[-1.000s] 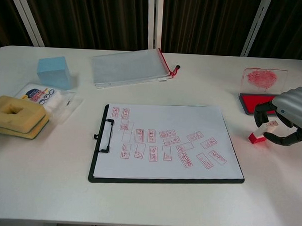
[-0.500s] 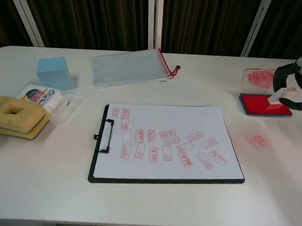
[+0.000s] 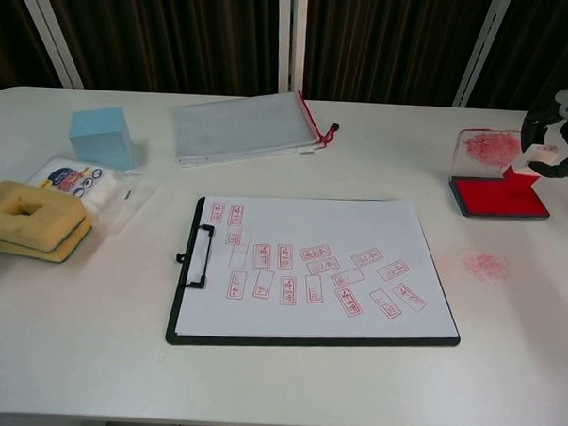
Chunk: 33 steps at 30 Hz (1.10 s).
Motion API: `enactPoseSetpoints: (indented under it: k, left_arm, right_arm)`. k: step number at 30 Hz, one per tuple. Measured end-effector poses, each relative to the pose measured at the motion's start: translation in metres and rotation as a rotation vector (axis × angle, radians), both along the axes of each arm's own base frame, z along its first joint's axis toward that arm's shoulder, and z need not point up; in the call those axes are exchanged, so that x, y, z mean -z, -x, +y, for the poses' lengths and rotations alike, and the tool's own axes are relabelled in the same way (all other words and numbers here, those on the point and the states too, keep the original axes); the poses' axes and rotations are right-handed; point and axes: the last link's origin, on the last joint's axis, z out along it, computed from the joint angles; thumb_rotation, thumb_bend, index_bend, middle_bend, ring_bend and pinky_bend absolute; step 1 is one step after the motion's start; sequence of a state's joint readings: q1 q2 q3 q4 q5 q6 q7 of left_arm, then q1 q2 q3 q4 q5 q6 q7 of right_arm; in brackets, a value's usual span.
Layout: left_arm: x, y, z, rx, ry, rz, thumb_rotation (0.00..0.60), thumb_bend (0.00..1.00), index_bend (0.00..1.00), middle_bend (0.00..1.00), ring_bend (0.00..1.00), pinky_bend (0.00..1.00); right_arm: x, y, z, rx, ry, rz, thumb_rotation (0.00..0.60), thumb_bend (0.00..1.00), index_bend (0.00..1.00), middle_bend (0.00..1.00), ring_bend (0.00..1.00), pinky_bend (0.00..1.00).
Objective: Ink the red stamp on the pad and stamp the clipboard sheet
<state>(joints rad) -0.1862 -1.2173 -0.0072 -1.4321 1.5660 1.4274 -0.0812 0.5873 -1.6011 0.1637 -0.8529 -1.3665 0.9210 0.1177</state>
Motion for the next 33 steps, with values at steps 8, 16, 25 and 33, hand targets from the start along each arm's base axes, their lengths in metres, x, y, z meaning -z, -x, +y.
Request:
enactPoseSetpoints:
  k: [8, 16, 25, 33]
  left_arm:
    - [0.004, -0.001, 0.004, -0.004, 0.017, 0.002, 0.6, 0.12, 0.08, 0.07, 0.1, 0.19]
    - [0.004, -0.001, 0.004, -0.008, 0.017, 0.005, 0.6, 0.12, 0.08, 0.07, 0.1, 0.19]
    - [0.006, 0.0, 0.005, -0.009, 0.025, -0.006, 0.6, 0.12, 0.08, 0.09, 0.1, 0.19]
    - [0.005, 0.001, 0.004, -0.012, 0.019, -0.006, 0.6, 0.12, 0.08, 0.09, 0.1, 0.19]
  right_arm:
    - [0.013, -0.001, -0.003, 0.019, -0.031, -0.004, 0.6, 0.4, 0.83, 0.73, 0.82, 0.9]
    - [0.023, -0.004, -0.005, 0.021, -0.05, 0.015, 0.6, 0.41, 0.85, 0.74, 0.83, 0.9]
    - [0.033, -0.002, -0.003, 0.029, -0.042, 0.044, 0.6, 0.44, 0.9, 0.78, 0.84, 0.9]
    - [0.038, 0.002, -0.004, 0.042, -0.037, 0.064, 0.6, 0.45, 0.92, 0.79, 0.86, 0.9]
